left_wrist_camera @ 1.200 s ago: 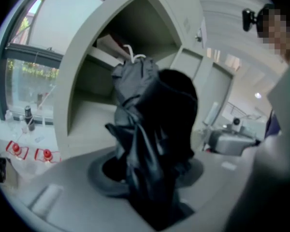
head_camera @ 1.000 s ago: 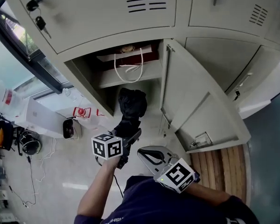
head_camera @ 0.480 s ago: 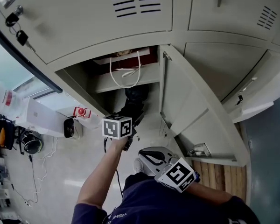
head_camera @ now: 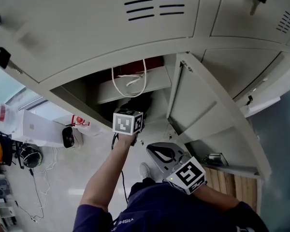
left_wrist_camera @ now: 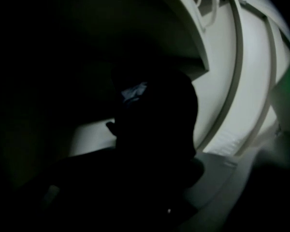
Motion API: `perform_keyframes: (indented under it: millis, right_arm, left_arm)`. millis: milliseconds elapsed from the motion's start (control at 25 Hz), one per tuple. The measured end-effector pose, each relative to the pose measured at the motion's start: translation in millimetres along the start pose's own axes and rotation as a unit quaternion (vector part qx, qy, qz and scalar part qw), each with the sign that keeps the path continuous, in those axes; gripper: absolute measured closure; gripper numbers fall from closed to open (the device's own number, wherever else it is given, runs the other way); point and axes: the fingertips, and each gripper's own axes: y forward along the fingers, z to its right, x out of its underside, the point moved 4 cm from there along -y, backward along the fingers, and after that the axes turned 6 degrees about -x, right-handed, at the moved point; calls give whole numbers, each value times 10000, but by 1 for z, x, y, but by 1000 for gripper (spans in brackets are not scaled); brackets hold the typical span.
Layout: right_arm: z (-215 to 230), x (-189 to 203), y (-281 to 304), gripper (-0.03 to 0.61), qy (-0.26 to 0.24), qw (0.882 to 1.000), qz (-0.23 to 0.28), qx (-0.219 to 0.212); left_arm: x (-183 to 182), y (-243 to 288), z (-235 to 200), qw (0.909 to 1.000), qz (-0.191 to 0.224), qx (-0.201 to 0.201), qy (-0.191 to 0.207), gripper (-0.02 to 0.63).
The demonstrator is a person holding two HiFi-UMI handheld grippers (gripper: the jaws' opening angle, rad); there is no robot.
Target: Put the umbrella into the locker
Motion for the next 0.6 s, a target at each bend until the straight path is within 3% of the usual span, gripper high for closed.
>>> perform_keyframes:
  millis: [240,600]
  right_arm:
    - [5,-7,14,571,54,9999,-10,132]
    - [16,-11,29,571,73,9998,-44,194]
  left_arm:
    - [2,23,-12,9985,-319,-146,424,410]
    - [-7,46,-21,9949,-473,-294,841,402]
